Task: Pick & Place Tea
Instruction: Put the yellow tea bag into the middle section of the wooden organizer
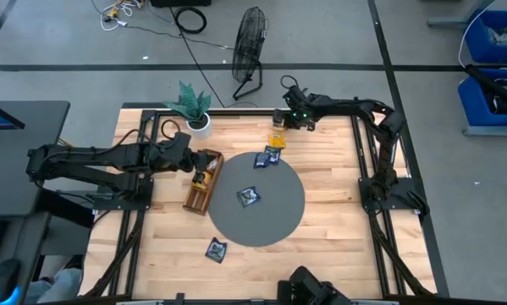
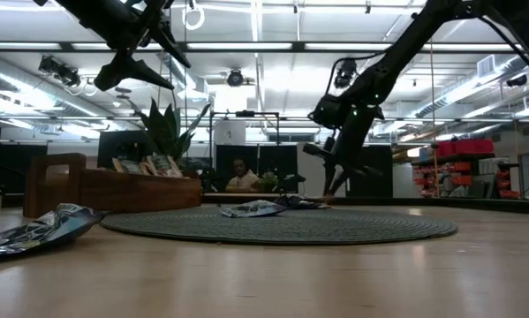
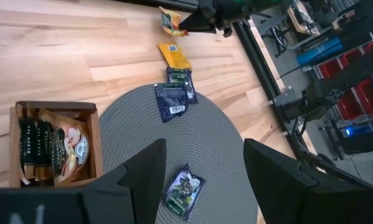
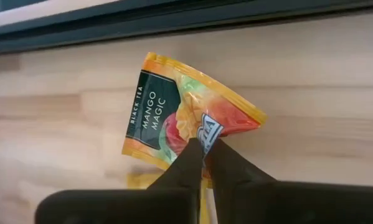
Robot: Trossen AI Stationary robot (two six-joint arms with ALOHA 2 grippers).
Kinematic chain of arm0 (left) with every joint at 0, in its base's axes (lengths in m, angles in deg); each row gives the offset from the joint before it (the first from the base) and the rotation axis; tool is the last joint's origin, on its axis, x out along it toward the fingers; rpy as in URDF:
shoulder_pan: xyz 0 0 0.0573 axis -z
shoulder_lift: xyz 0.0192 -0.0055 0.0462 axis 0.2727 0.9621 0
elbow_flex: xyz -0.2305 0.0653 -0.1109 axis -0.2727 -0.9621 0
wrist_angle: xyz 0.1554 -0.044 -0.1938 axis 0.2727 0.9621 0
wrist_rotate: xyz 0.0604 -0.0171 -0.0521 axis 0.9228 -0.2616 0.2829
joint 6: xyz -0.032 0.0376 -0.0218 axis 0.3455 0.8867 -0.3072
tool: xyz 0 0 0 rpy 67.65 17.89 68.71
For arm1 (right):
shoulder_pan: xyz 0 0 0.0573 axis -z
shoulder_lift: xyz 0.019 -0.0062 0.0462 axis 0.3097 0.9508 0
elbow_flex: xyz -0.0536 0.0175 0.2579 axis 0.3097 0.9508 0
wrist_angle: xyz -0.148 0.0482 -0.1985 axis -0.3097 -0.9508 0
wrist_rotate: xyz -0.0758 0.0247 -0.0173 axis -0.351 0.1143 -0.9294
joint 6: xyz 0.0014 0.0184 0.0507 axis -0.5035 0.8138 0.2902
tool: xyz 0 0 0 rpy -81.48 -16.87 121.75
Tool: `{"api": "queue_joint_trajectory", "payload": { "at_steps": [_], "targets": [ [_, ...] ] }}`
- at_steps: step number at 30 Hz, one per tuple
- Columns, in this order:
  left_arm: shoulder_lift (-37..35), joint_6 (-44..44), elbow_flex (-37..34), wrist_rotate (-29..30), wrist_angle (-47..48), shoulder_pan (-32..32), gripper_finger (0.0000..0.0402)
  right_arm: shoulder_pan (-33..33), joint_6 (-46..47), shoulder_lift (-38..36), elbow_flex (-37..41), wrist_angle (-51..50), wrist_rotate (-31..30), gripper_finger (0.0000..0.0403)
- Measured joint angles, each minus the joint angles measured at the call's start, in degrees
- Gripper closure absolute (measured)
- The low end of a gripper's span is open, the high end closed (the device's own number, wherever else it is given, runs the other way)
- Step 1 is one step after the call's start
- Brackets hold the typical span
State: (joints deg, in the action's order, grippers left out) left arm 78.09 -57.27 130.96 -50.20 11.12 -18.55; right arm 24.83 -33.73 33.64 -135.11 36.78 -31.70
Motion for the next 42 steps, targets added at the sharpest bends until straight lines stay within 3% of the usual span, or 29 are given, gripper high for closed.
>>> {"api": "queue_joint_trajectory", "payload": {
  "at_steps": [8,18,22,28,42],
  "targets": [
    [0.00,0.38,-0.02,3.02,-6.88,-0.36,0.0184,-4.87,-4.40,-8.87,0.04,1.01,-0.54,0.0397],
    [0.07,5.29,-0.04,0.25,-18.57,-4.90,0.0184,-19.78,-1.57,-21.94,-0.04,11.42,-2.64,0.0398],
    [0.64,9.94,-0.04,-3.24,-25.44,-6.32,0.0184,-25.04,0.85,-22.60,-0.02,15.29,-2.95,0.0398],
    [2.88,8.77,0.01,-6.96,-27.71,-8.21,0.0184,-30.31,0.61,-22.51,-0.02,16.69,-5.52,0.0399],
    [11.69,2.65,-0.04,-14.52,-36.22,-7.93,0.0184,-32.91,0.26,-22.49,-0.02,16.37,-5.92,0.0399]
  ]
}}
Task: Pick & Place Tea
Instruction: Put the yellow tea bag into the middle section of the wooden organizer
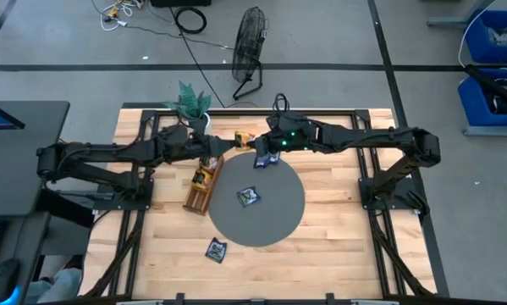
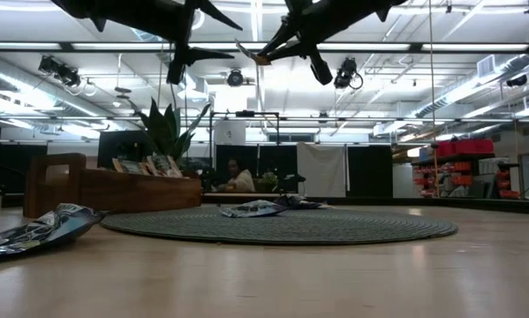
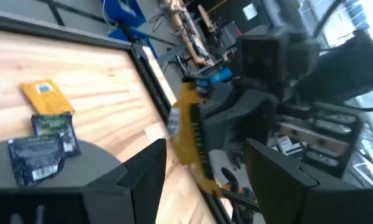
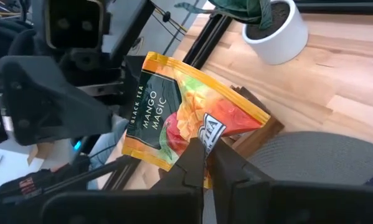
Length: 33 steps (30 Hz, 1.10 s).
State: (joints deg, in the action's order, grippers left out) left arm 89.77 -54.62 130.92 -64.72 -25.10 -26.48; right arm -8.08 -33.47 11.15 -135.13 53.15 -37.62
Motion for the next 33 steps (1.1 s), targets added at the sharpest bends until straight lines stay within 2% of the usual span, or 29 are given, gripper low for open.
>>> {"api": "queue_joint_trajectory", "payload": {
  "at_steps": [5,9,14,21,25,33],
  "targets": [
    [0.84,-0.15,0.00,-0.08,-0.68,0.00,0.0187,-0.68,-0.30,0.00,0.00,-0.42,0.02,0.0399],
    [0.84,-0.03,0.00,0.01,-0.59,0.00,0.0210,-0.85,-0.31,0.00,0.00,-0.44,0.02,0.0399],
    [0.84,0.03,0.00,0.01,-0.40,0.00,0.0268,-0.83,-0.32,0.00,0.00,-0.26,-0.03,0.0399],
    [0.84,1.30,0.00,0.01,-0.22,0.00,0.0377,-0.81,-0.86,0.00,0.00,-0.21,-0.07,0.0395],
    [0.82,1.83,0.00,0.10,-0.20,0.00,0.0396,-0.77,-3.14,0.00,0.00,-0.29,0.02,0.0365],
    [-1.77,1.88,0.09,0.15,1.45,-0.17,0.0399,-0.48,-7.24,-3.56,0.07,-3.28,2.08,0.0255]
  ]
}}
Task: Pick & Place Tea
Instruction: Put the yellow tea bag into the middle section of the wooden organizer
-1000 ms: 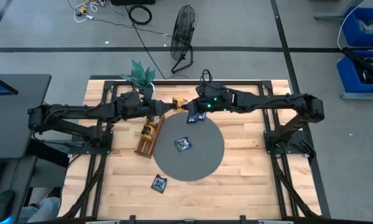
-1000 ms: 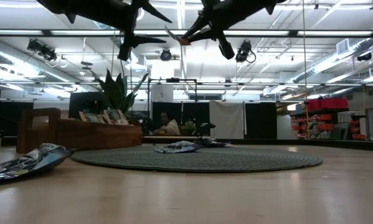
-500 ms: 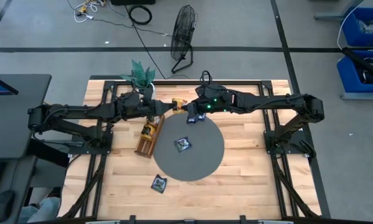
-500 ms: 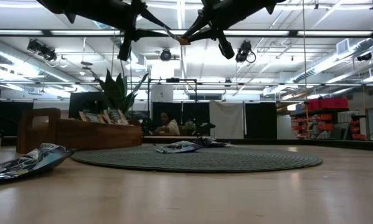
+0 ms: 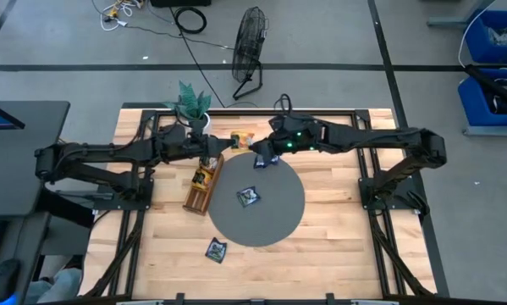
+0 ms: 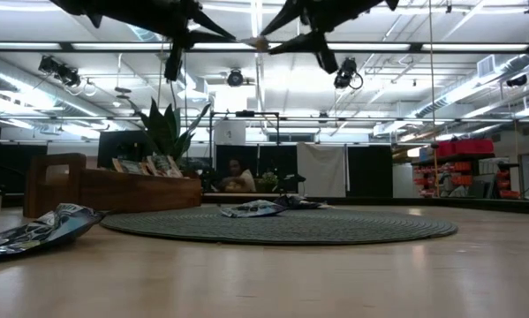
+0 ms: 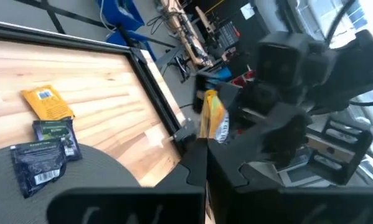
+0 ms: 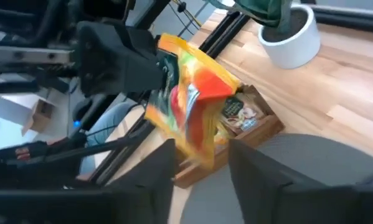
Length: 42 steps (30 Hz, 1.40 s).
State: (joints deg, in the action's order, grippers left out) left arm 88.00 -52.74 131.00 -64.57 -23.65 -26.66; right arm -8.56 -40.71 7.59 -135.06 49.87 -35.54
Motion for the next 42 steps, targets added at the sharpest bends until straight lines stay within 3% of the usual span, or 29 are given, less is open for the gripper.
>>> {"api": "queue_joint_trajectory", "payload": {
  "at_steps": [5,10,16,20,25,33,42],
  "targets": [
    [-4.71,1.42,0.04,-0.22,9.90,0.00,0.0400,0.08,-4.47,-5.18,-0.01,-5.02,-1.28,0.0203],
    [-9.52,0.09,0.62,-0.59,22.51,0.58,0.0400,0.06,-5.52,-8.88,-0.02,-12.94,-4.11,0.0181],
    [-9.64,2.42,10.75,0.29,49.42,2.55,0.0401,0.04,-5.57,-9.66,0.03,-18.52,-6.67,0.0182],
    [-6.86,2.92,17.19,0.94,61.99,3.53,0.0401,0.04,-5.57,-9.59,0.98,-17.93,-6.69,0.0188],
    [-1.42,-1.14,21.39,0.86,69.08,4.92,0.0401,0.04,-5.58,-9.55,1.38,-17.47,-8.25,0.0191],
    [9.87,-4.82,21.59,1.12,71.71,7.89,0.0401,0.04,-5.94,-9.55,1.38,-17.11,-9.70,0.0191],
    [18.66,-6.09,21.53,7.50,78.05,9.58,0.0401,-1.09,-7.29,-9.53,1.38,-17.22,-9.73,0.0191]
  ]
}}
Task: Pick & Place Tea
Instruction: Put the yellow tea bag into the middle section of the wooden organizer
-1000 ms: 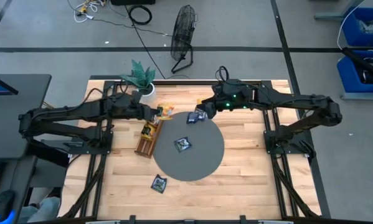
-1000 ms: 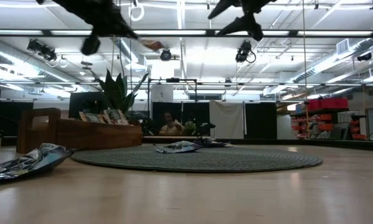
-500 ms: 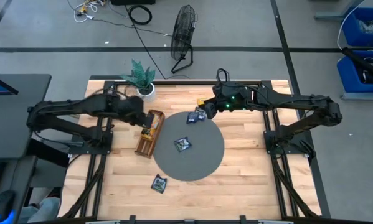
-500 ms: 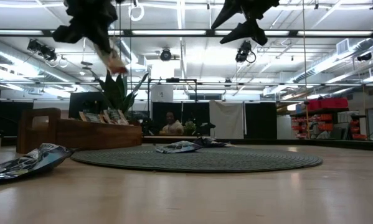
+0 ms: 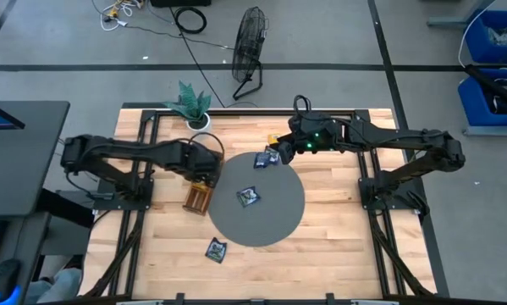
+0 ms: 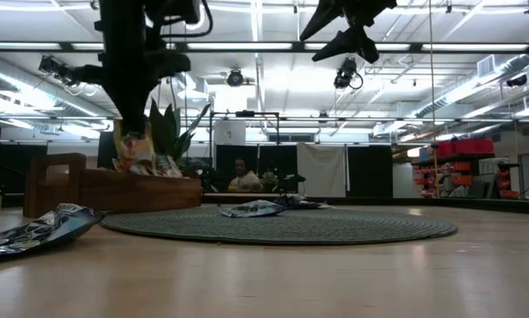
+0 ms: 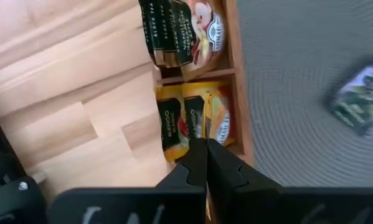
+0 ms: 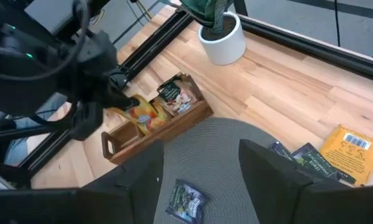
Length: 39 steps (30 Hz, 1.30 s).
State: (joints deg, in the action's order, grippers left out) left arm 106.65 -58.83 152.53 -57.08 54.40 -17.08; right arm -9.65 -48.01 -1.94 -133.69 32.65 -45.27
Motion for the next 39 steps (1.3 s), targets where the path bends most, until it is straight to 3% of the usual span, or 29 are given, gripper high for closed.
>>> {"api": "queue_joint_trajectory", "payload": {
  "at_steps": [22,31,34,39],
  "targets": [
    [10.04,0.20,0.00,1.94,-3.87,3.17,0.0400,-0.03,-0.52,0.00,0.00,0.07,0.00,0.0191],
    [9.59,1.10,0.00,1.58,-7.43,3.38,0.0399,-0.03,-0.76,0.02,0.00,0.02,-0.02,0.0191],
    [9.62,1.08,0.00,1.23,-7.19,3.30,0.0386,-0.03,-0.79,0.02,0.00,0.04,-0.02,0.0191],
    [9.22,1.08,0.00,0.98,-5.35,3.32,0.0332,-0.03,-0.79,0.02,0.00,-0.08,-0.02,0.0191]
  ]
}}
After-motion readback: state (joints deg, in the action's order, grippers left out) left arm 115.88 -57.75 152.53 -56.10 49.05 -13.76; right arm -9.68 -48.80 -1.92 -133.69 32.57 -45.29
